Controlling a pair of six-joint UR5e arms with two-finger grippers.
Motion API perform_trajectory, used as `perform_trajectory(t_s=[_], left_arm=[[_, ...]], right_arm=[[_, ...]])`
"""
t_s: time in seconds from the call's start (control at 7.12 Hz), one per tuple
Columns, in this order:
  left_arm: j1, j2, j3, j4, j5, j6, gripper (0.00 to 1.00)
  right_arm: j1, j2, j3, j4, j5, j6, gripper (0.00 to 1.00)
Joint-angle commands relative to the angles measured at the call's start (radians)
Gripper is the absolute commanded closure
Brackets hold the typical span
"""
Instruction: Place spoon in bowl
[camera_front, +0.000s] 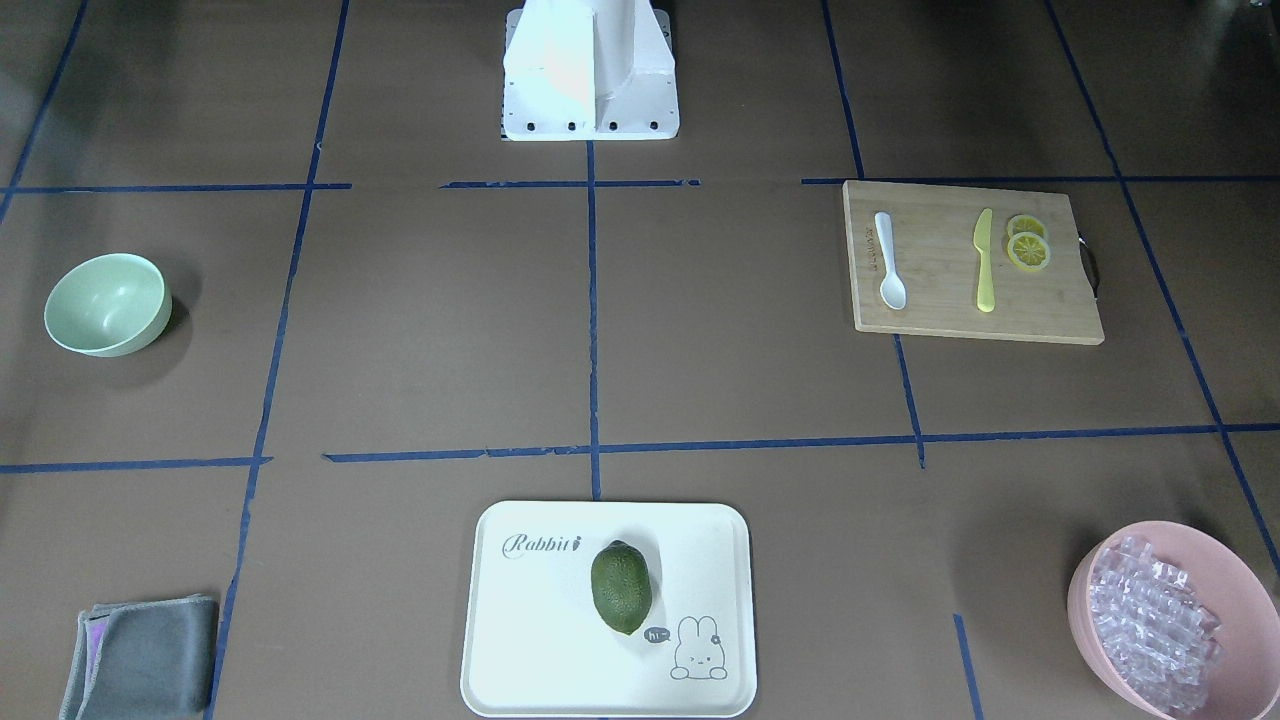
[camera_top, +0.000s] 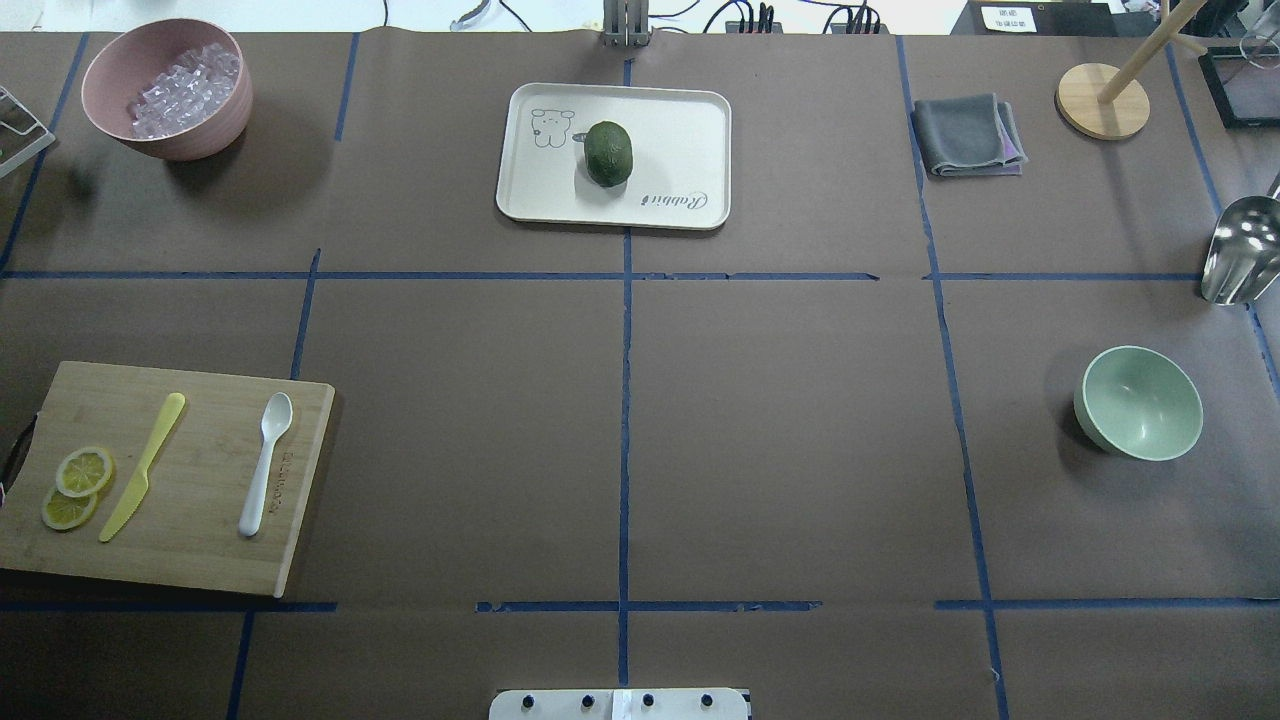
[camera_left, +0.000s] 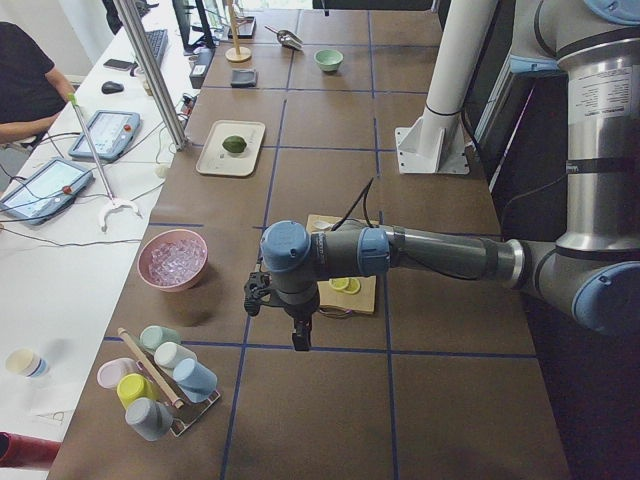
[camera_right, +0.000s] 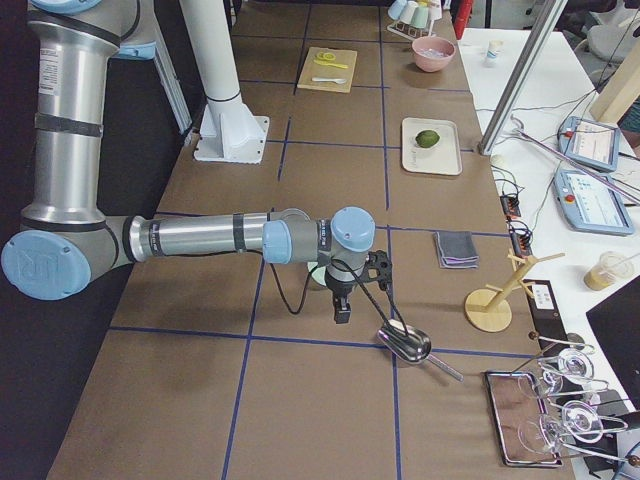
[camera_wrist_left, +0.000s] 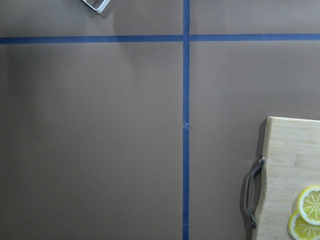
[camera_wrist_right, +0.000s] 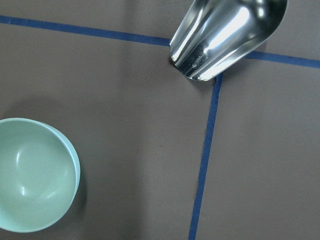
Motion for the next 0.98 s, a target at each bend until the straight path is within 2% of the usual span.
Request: perform_trajectory(t_s=[0.0, 0.84], left_arm=[[0.003, 0.002, -0.006, -0.012, -0.002, 0.002, 0.00], [0.006, 0.004, -0.015, -0.009, 0.004, -0.001, 0.00]], right_arm=[[0.000, -0.005, 0.001, -0.001, 0.002, 0.002, 0.00], [-0.002, -0.002, 0.016, 0.001, 0.008, 0.002, 0.00]])
